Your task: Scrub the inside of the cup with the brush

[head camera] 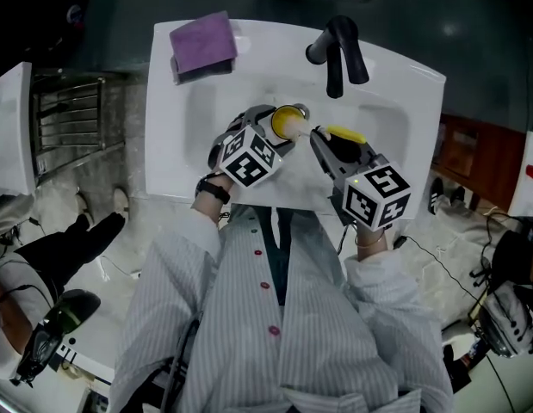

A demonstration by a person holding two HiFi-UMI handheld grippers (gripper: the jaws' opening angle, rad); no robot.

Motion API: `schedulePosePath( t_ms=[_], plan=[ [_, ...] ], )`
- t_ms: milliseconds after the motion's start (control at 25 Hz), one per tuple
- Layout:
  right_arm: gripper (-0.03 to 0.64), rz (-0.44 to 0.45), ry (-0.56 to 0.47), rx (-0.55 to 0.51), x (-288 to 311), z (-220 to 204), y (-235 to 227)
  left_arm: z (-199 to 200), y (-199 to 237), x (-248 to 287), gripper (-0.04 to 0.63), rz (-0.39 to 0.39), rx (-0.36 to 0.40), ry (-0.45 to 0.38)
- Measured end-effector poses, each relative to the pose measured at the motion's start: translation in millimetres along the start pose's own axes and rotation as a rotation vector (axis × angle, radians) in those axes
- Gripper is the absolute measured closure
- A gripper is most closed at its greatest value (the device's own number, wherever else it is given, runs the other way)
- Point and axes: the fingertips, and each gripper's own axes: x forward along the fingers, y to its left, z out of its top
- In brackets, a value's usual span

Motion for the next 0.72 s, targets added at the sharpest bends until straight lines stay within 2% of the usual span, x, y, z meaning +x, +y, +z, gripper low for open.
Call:
schedulePosePath(
  t_ms=[320, 560, 720],
  plan=[
    [0.561, -0.048, -0.081, 0.076, -28.2, 11.4, -13.4, -0.4, -0.6, -9.5, 0.245, 0.046, 0.017, 0.017],
    [0.561, -0.060, -0.133, 0.075, -46.6, 29.3, -10.1, 16.5, -3.0, -38.8, 0.247, 0.064, -0.049, -0.056],
    [0.561, -0.056, -0.167, 0.059, -57.3, 42.4, -1.0, 36.3, -5.6, -59.1, 0.247, 0.059, -0.115, -0.133]
  ],
)
